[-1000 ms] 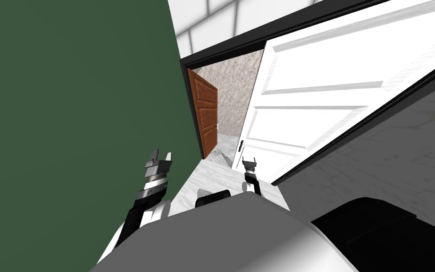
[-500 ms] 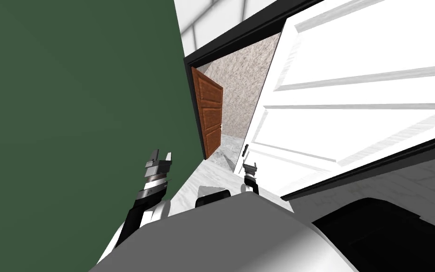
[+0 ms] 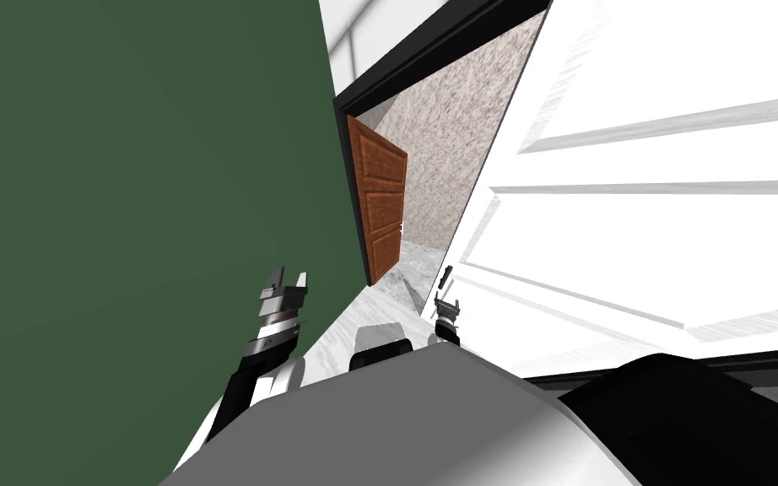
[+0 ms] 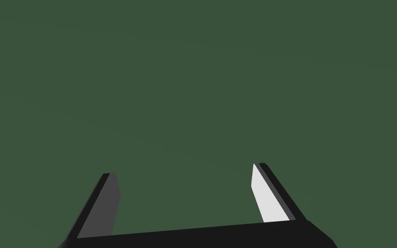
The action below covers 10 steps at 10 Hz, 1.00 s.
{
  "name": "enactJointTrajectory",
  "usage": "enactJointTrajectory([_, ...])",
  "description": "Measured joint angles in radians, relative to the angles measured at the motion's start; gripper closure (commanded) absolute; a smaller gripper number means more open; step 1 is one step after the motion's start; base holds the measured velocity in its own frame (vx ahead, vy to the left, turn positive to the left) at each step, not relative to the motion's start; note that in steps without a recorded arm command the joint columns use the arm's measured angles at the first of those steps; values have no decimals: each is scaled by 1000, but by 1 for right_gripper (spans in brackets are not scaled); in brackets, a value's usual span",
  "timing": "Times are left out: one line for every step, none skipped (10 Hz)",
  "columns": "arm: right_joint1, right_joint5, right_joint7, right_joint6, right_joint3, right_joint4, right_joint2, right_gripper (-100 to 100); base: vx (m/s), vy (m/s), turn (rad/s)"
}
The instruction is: Push the door open
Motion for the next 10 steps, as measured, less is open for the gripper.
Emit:
enactJointTrajectory([-4,-7,-7,-6,-1,13,8,-100,35,-57,64])
enactJointTrajectory([-8,-12,-13,-12,-1,25,14,-100,27,-44,90])
enactJointTrajectory([-12,-19,-22,-16,-3,39,17,-100,42,-72,108])
enactJointTrajectory([-18,-27,-34,-24,-4,60,24,-100,20,-38,26])
enactJointTrajectory([-18,-28,-37,-26,-4,62,25,-100,60,-52,9])
enactJointTrajectory([-24,-28,-39,-30,-5,73,9,-100,122,-107,28])
enactJointTrajectory([-28,-29,-44,-37,-6,85,-11,-100,127,-118,22])
enactJointTrajectory([-29,-30,-45,-38,-8,86,-23,-100,138,-147,19])
enactJointTrajectory([-23,-30,-46,-36,-8,80,-32,-100,126,-140,26])
enactJointTrajectory([-23,-32,-48,-36,-10,81,-39,-100,147,-151,19])
